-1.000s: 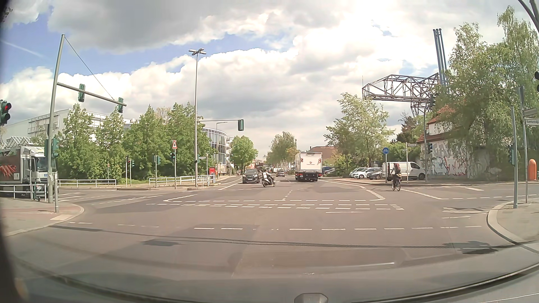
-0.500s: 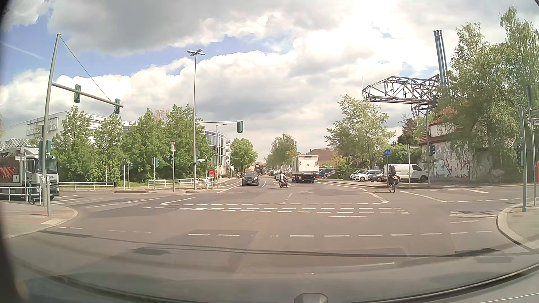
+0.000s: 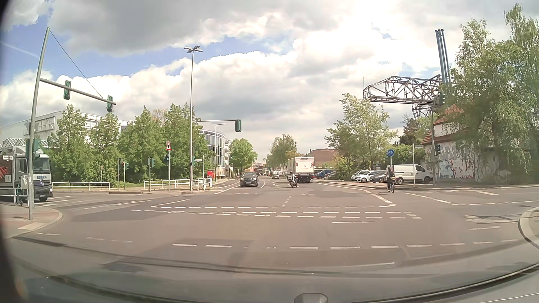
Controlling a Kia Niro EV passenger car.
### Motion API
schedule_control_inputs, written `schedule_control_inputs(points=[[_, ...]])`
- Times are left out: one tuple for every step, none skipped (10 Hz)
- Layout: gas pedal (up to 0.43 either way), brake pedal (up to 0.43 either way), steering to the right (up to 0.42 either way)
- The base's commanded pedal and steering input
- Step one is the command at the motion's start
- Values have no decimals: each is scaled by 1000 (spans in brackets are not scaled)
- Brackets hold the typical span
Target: Follow the waypoints while adhering to traffic rules and regulations
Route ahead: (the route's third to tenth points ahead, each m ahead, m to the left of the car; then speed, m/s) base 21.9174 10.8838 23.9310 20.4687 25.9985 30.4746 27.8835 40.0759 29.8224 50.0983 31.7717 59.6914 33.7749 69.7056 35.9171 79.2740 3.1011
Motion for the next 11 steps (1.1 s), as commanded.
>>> schedule_control_inputs(points=[[390,18,8],[378,18,15],[339,18,21],[339,24,25],[319,24,25],[311,18,25],[268,18,26],[177,24,28],[59,18,30],[0,24,34],[0,18,35]])
